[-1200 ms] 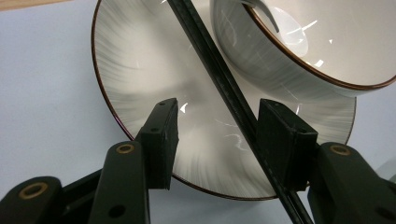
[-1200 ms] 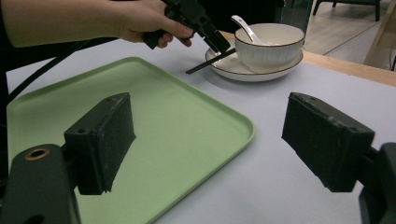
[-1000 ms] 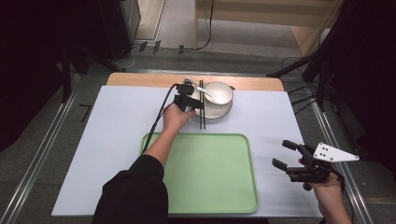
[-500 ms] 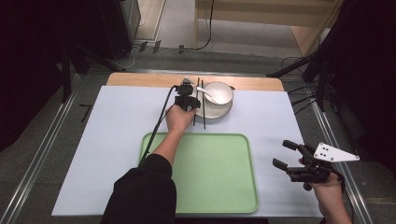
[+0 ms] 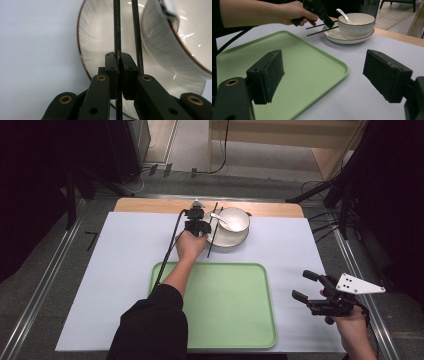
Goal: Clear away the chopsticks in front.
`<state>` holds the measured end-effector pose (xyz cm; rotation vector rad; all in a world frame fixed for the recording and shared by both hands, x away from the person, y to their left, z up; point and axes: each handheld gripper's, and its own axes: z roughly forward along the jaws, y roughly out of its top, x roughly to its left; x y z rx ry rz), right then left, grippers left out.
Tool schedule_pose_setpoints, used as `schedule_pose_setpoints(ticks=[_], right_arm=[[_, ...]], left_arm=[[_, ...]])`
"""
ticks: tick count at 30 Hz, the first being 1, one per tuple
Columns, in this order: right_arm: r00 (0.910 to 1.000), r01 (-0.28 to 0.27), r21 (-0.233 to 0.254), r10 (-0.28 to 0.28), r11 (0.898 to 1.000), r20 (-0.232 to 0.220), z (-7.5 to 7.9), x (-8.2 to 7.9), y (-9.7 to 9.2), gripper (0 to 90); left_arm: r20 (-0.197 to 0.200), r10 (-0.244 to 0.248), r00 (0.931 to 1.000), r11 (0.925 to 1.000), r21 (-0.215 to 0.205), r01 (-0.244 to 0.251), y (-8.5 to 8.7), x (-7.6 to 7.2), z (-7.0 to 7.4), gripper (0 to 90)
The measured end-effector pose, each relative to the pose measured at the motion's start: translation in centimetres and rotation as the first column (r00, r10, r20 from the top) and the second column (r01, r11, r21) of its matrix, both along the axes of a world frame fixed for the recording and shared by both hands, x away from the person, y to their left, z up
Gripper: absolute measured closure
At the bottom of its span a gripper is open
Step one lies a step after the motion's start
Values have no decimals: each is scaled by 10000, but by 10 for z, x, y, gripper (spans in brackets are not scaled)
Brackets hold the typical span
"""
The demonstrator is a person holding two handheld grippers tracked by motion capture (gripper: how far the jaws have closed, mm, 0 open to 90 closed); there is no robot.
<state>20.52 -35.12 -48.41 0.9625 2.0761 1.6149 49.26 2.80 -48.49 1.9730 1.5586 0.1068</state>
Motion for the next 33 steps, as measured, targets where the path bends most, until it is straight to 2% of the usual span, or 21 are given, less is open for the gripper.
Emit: schedule_pose_setpoints(ticks=[2, 5, 6, 8, 9, 10, 11, 13, 14, 20, 23, 24, 25, 27, 28, 31, 33], right_arm=[[10000, 5, -6, -5, 10000, 48, 0, 0, 0, 171], [10000, -17, -24, 17, 10000, 39, 0, 0, 1, 171], [10000, -29, -89, 29, 10000, 41, 0, 1, 1, 171], [10000, -37, -139, 37, 9999, 32, 0, 0, 1, 171], [10000, -30, -111, 30, 9999, 30, 0, 0, 1, 172], [10000, -37, -113, 37, 9999, 46, 0, 0, 1, 171], [10000, -37, -113, 37, 9999, 46, 0, 0, 1, 171], [9999, -11, -125, 12, 9999, 125, 1, -1, 2, 171], [9999, -11, -125, 12, 9999, 125, 1, -1, 2, 171], [9999, -40, -252, 43, 9997, 131, 1, -1, 4, 171], [10000, 9, -281, -7, 9996, 61, 0, 0, 4, 171], [10000, 9, -281, -7, 9996, 61, 0, 0, 4, 171], [10000, 45, -297, -45, 9995, 12, -1, 1, 4, 171], [10000, 28, -368, -28, 9993, -3, -1, 1, 4, 171], [10000, 28, -368, -28, 9993, -3, -1, 1, 4, 171], [10000, -5, -364, 5, 9993, 13, -1, 1, 5, 171], [10000, 1, -374, -1, 9993, -11, -1, 1, 5, 171]], left_arm=[[-135, -52, 9999, 9997, -259, 48, 11, 1, 10, 852], [-24, -190, 9998, 9997, -126, 189, 19, -1, 18, 852], [61, -237, 9997, 9997, -55, 237, 27, -4, 28, 853], [131, -363, 9993, 9993, -3, 363, 37, -7, 37, 852], [131, -363, 9993, 9993, -3, 363, 37, -7, 37, 852], [177, -457, 9988, 9989, -34, 458, 48, -13, 45, 852], [177, -457, 9988, 9989, -34, 458, 48, -13, 45, 852], [347, -684, 9971, 9977, -5, 685, 65, -24, 55, 852], [347, -684, 9971, 9977, -5, 685, 65, -24, 55, 852], [540, -995, 9936, 9950, -32, 998, 95, -54, 67, 852], [652, -986, 9930, 9947, -213, 1002, 112, -75, 68, 852], [652, -986, 9930, 9947, -213, 1002, 112, -75, 68, 852], [724, -1016, 9922, 9945, -186, 1032, 117, -82, 66, 852], [675, -970, 9930, 9952, -98, 979, 124, -97, 58, 851], [675, -970, 9930, 9952, -98, 979, 124, -97, 58, 852], [588, -820, 9949, 9959, -333, 841, 134, -112, 49, 852], [620, -833, 9946, 9959, -305, 853, 138, -125, 42, 852]])
